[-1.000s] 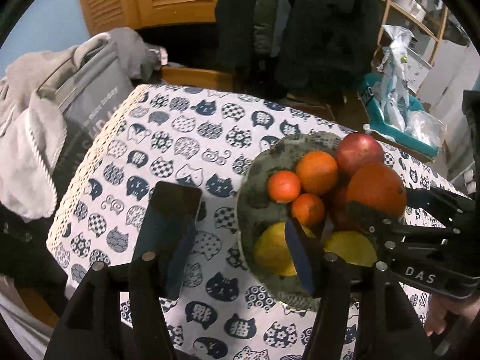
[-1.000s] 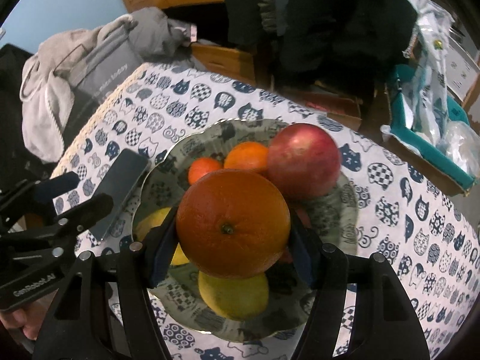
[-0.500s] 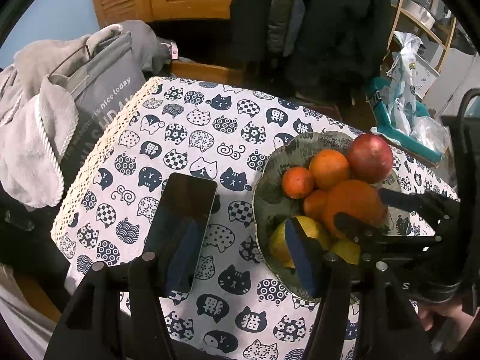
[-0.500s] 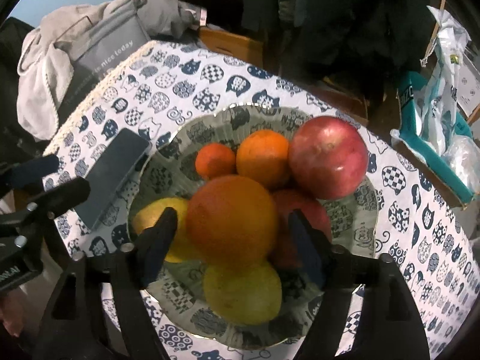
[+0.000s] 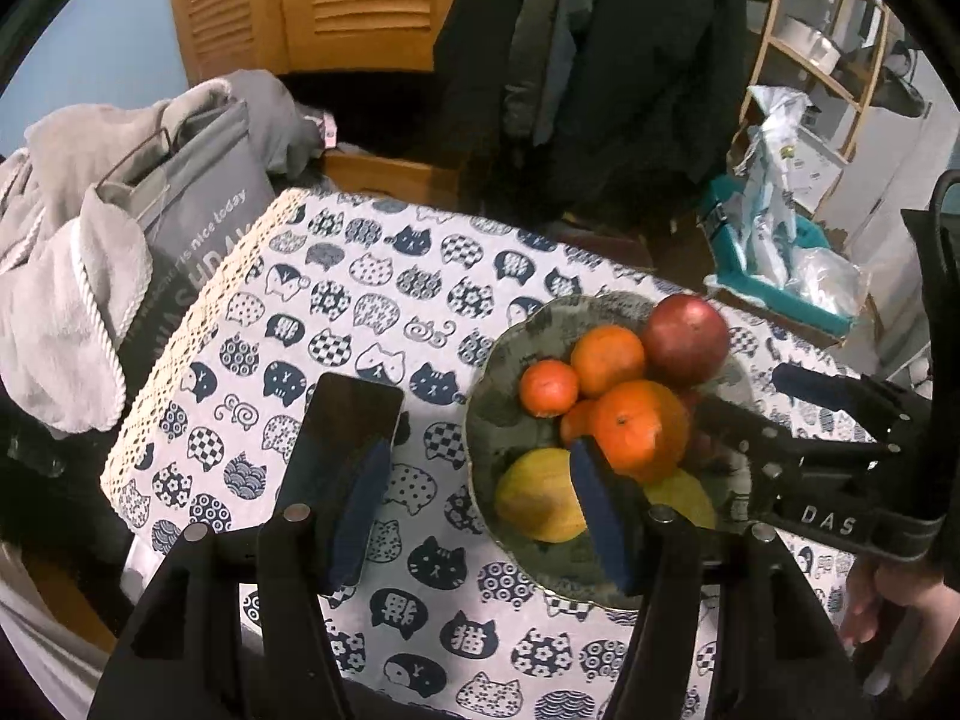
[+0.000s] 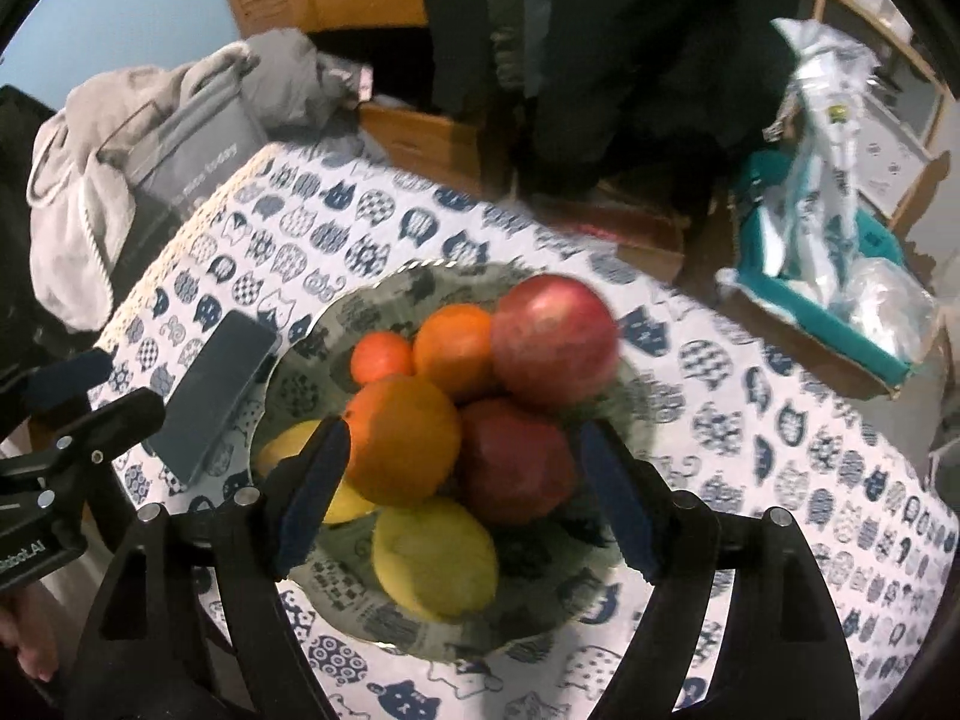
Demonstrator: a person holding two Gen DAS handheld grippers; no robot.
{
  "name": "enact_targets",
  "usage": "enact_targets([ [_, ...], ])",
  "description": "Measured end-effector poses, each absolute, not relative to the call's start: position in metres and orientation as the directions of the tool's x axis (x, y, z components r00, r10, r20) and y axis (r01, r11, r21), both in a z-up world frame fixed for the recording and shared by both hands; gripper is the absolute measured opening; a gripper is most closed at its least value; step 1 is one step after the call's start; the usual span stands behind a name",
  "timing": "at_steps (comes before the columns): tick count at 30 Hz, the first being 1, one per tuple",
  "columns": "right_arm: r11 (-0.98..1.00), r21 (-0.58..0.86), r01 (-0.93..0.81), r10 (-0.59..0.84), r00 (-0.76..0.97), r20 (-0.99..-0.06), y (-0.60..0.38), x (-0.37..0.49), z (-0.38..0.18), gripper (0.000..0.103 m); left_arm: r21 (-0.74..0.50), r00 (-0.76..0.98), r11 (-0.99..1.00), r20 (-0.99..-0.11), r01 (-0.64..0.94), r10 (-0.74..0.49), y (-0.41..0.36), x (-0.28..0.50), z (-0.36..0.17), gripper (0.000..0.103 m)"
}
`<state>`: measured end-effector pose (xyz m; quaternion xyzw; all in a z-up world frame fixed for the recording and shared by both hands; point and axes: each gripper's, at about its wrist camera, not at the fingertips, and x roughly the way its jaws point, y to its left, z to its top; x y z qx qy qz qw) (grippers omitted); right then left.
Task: Organize fruits
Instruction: 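Open both tools and lift them away from the bowl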
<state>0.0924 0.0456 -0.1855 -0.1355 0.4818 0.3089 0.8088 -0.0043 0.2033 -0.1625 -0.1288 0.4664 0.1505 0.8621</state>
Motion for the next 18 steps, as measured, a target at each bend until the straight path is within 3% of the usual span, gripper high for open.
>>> enact_targets([
  [18, 0.83, 0.028, -0.558, 0.39, 0.543, -0.744, -0.022, 0.07, -0.086, 0.085, -0.093, 0.676, 0.945, -0.721, -0.314, 0.154, 0.166, -0.022, -0.081, 0.085],
])
